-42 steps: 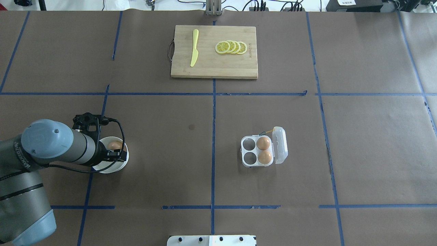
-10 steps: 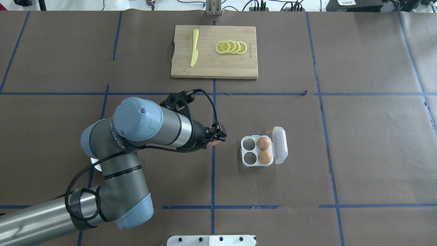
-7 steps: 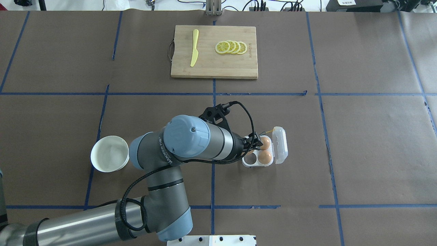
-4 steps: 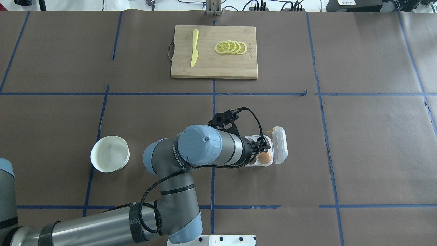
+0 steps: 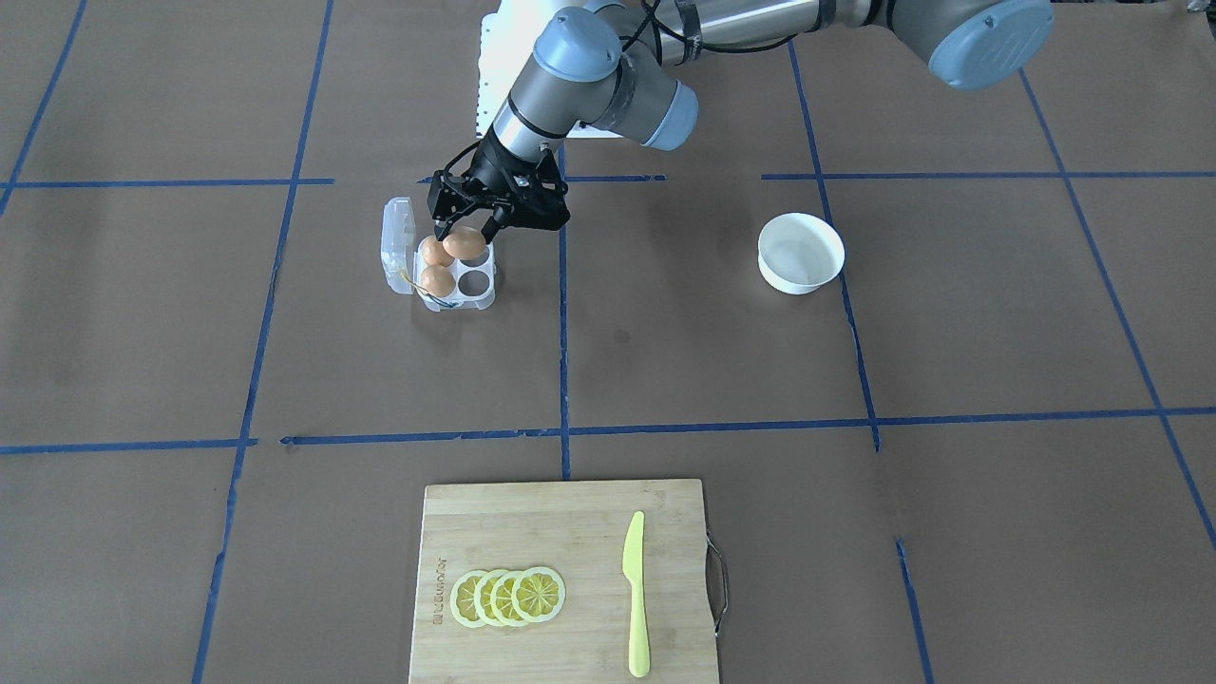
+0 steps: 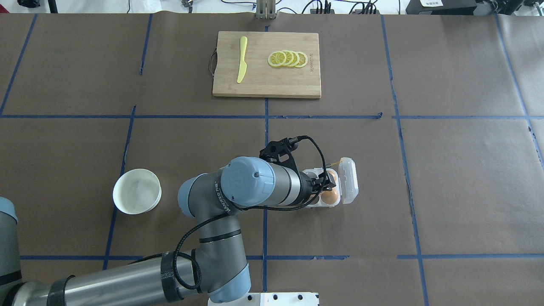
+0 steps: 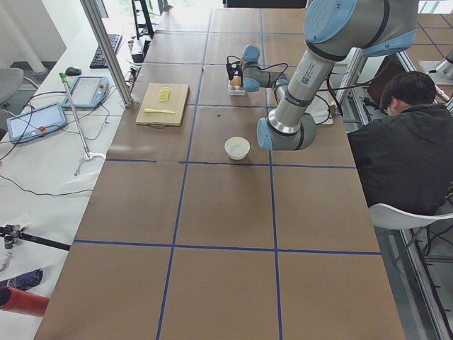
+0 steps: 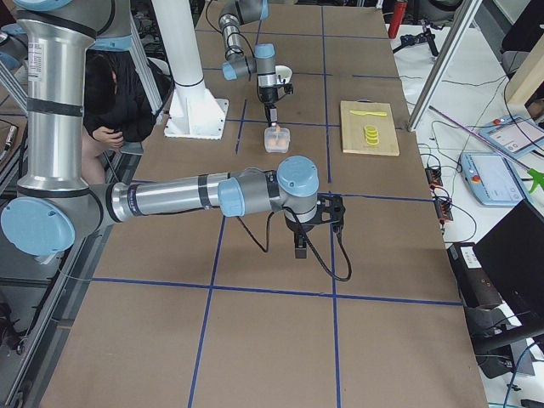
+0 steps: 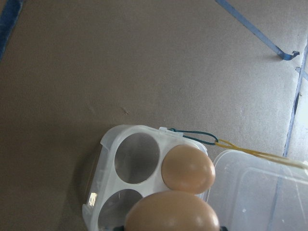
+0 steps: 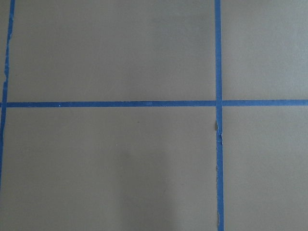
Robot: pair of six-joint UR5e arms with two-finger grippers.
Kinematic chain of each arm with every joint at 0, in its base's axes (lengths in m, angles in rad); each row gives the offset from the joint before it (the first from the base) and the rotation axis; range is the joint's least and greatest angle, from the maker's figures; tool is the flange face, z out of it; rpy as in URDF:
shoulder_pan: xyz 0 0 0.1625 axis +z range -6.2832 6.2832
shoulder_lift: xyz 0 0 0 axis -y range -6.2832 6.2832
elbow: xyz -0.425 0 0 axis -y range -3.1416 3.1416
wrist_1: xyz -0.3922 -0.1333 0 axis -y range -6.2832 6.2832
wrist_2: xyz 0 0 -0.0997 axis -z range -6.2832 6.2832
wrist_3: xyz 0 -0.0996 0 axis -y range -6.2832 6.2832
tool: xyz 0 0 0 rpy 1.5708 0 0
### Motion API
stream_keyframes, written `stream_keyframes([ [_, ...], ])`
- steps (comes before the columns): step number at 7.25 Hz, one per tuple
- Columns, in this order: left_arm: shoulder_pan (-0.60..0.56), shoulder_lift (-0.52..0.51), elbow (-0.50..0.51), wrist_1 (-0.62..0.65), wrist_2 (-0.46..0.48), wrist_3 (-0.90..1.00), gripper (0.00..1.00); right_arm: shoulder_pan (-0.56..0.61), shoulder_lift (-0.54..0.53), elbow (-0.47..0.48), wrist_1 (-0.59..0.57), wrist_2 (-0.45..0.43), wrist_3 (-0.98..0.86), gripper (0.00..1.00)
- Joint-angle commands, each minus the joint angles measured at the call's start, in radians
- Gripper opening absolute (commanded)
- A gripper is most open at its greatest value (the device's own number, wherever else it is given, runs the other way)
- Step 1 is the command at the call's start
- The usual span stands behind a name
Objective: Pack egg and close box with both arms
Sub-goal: 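Lower the egg into an empty carton cup and open the left gripper, then withdraw the left arm toward its rest while the right arm approaches the carton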
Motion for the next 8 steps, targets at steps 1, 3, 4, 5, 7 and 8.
stream_keyframes([
  [1,0.001,0.001,-0.003,0.000,0.000,0.015,0.97,0.000,0.002,0.005,0.001,0.000,0.000,1.00],
  [3,-0.002,0.001,-0.012,0.000,-0.002,0.024,0.99,0.000,0.006,0.005,0.001,0.001,0.001,1.00],
  [4,-0.011,0.004,-0.027,0.006,-0.005,0.024,0.99,0.000,0.010,0.009,0.001,0.003,0.001,1.00],
  [5,-0.033,0.005,-0.044,0.014,-0.009,0.024,0.99,0.000,0.012,0.009,0.003,0.003,0.001,1.00],
  [7,-0.103,0.057,-0.151,0.122,-0.098,0.073,0.99,-0.009,0.010,0.023,0.004,0.009,0.071,1.00],
  [8,-0.128,0.085,-0.232,0.246,-0.100,0.143,0.99,-0.044,0.010,0.052,0.006,0.009,0.113,1.00],
])
